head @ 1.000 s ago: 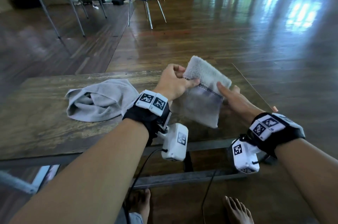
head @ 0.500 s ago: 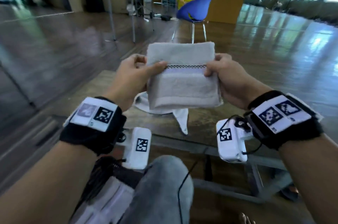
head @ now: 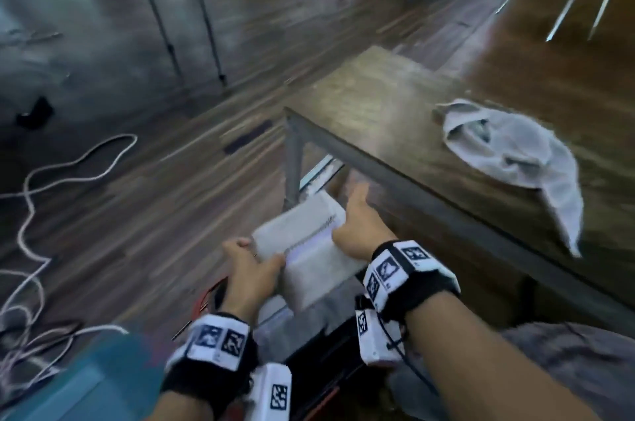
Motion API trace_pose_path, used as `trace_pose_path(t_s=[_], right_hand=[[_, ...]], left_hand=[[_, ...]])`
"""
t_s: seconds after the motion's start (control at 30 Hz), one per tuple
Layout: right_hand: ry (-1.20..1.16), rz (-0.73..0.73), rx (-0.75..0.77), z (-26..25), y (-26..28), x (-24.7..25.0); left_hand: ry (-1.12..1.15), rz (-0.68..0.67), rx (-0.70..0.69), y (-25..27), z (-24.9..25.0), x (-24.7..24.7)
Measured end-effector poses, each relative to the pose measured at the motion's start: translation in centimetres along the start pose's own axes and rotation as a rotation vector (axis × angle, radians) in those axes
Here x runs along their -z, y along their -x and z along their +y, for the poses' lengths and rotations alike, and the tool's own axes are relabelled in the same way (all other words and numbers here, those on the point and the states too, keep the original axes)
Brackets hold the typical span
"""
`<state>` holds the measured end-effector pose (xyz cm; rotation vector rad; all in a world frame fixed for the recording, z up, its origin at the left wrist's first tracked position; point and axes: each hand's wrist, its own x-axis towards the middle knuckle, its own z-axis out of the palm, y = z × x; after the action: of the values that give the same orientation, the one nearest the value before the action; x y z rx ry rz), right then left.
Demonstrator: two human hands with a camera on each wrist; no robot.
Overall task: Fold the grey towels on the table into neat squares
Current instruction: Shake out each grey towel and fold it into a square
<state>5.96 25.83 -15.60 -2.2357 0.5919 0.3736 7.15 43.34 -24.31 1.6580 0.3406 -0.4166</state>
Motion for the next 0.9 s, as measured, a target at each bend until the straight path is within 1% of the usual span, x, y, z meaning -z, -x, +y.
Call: trace_pose_path(t_s=[0.03,0.1,0.17,0.27,0.37,0.43,0.5,0.57,0.63,0.77,0.9], right_hand=[[0.025,-0.012,-0.049,1.1,-0.7,-1.3],[0.062,-0.049,-0.14,3.5,-2.8,-3.8],[0.121,-0.071,-0.203,6.1,-4.8,-5.4],[0.2,-0.095,-0.253,9.6,-7.2,-6.6],[0.223,-0.114,-0.277,12.5,-9.0,-7.3],[0.233,-0.108,-0.258,13.7,-10.0,-7.7],[0.229,-0.115,-0.23,14.6,-10.8,-8.1],[0.219,-0.152,-0.2,15.2,-11.2,-8.6],[0.199,-0.198,-0.181,15.8,-11.2,-9.0],[0.22,-0.227,-0.194,17.3,-11.1,-9.4],[0.27,-0.191,-0.218,17.1,-10.7,-10.3]], left_hand=[[-0.029,-0.021,0.034,-0.4,-2.0,-0.4],[-0.071,-0.103,0.147,-1.5,-5.6,-1.4],[-0.087,-0.16,0.247,-2.4,-8.2,-3.0],[-0.085,-0.16,0.336,-4.0,-10.9,-5.6],[-0.07,-0.151,0.395,-5.6,-12.4,-7.9],[-0.085,-0.147,0.398,-6.5,-13.1,-9.3],[-0.092,-0.116,0.371,-7.3,-13.6,-10.3],[-0.111,-0.064,0.346,-8.2,-14.1,-10.9],[-0.153,-0.046,0.348,-8.9,-14.3,-11.2],[-0.234,-0.019,0.347,-9.1,-14.7,-11.4],[-0.333,0.048,0.3,-8.3,-15.0,-11.9]])
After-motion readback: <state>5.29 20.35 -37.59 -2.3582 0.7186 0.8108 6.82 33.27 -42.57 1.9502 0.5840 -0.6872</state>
